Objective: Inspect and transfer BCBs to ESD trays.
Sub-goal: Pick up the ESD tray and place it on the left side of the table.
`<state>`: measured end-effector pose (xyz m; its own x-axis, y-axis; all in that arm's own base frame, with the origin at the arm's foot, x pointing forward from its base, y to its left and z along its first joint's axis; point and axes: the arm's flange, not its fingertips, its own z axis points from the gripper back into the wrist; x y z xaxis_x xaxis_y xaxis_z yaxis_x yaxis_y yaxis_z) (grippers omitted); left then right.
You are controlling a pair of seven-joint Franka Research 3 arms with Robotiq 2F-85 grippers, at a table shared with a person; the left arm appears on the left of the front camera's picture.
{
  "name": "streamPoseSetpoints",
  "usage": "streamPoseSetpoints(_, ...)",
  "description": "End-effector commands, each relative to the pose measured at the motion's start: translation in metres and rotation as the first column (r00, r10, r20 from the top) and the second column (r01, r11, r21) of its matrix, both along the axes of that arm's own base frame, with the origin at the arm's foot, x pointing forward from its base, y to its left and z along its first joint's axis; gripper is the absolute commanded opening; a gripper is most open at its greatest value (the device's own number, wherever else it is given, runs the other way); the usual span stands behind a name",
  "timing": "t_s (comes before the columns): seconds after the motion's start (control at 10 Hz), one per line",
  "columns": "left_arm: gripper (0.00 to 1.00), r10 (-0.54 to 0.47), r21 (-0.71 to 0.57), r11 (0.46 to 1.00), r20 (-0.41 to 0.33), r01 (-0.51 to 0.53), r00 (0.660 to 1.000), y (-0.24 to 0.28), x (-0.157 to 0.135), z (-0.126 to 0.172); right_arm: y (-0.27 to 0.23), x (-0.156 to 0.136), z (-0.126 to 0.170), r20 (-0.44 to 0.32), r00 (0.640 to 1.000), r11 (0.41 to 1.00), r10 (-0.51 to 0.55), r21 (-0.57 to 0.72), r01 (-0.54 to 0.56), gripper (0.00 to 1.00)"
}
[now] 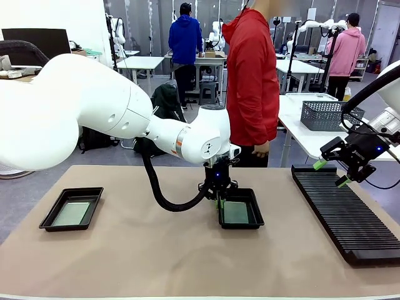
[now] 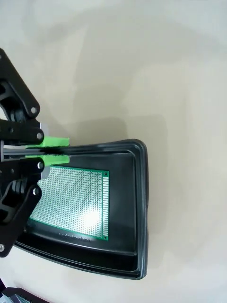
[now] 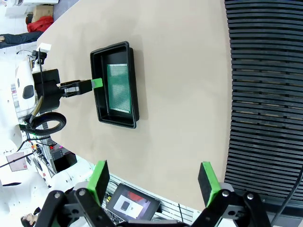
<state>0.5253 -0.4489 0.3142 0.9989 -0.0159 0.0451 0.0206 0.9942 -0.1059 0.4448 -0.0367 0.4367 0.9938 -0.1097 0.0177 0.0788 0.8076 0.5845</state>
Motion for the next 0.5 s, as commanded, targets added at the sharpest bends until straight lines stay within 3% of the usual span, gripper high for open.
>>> streamPoseSetpoints(0.0,0.01,-0.012,-0.013,1.000,0.004,0.012,1.000,0.0111,-0.0047,-0.0011,0.0015,-0.0023,-0.0002,-0.001,1.000,1.000,-0.027,-0.013,0.027,1.00)
streamPoseSetpoints(0.4,0.00,0.001,-0.046,0.999,-0.002,-0.001,1.000,0.0144,-0.0026,-0.0016,0.0015,-0.0023,-0.0002,-0.001,1.000,1.000,-0.027,-0.013,0.027,1.00)
